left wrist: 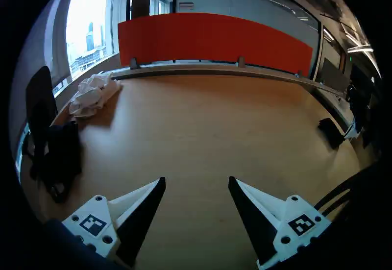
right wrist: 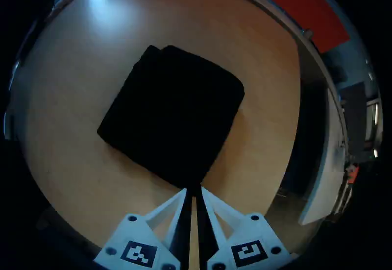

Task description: Fold towel

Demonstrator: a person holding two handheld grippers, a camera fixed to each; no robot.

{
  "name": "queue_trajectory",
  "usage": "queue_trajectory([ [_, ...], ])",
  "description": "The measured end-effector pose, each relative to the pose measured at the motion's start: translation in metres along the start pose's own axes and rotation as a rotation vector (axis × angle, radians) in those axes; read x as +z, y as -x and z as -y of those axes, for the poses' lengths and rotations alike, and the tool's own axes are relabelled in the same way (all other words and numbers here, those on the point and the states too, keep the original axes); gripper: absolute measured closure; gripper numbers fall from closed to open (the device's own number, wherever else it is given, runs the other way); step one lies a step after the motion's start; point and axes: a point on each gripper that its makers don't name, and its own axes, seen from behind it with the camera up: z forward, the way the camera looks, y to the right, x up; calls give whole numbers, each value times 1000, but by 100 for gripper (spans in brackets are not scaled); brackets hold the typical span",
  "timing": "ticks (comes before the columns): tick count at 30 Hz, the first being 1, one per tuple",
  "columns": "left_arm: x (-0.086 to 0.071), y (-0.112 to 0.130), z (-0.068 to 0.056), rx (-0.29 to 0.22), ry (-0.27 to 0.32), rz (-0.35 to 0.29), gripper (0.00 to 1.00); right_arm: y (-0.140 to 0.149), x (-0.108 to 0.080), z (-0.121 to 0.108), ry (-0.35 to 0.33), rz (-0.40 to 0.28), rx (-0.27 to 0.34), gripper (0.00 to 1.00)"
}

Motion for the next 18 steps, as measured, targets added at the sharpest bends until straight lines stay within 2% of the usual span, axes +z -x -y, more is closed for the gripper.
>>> queue_trajectory([
  [5,0,-1,0,1,0,0,5,0,0,0,2,0,3,90],
  [7,0,-1,0,0,0,-1,5,1,-1,1,3,2,0,83],
  [9,0,-2,0,-1,0,-2,5,2,-1,1,4,4,-2,72],
  [13,1,-4,1,-3,1,-5,5,2,-2,2,5,5,3,40],
  [15,0,-4,1,-3,2,-6,5,2,-3,3,2,3,9,19],
  [17,0,-5,1,-3,3,-7,5,2,-4,4,-2,2,15,6],
  [18,0,-5,1,-3,4,-8,5,2,-4,5,-1,1,18,5],
])
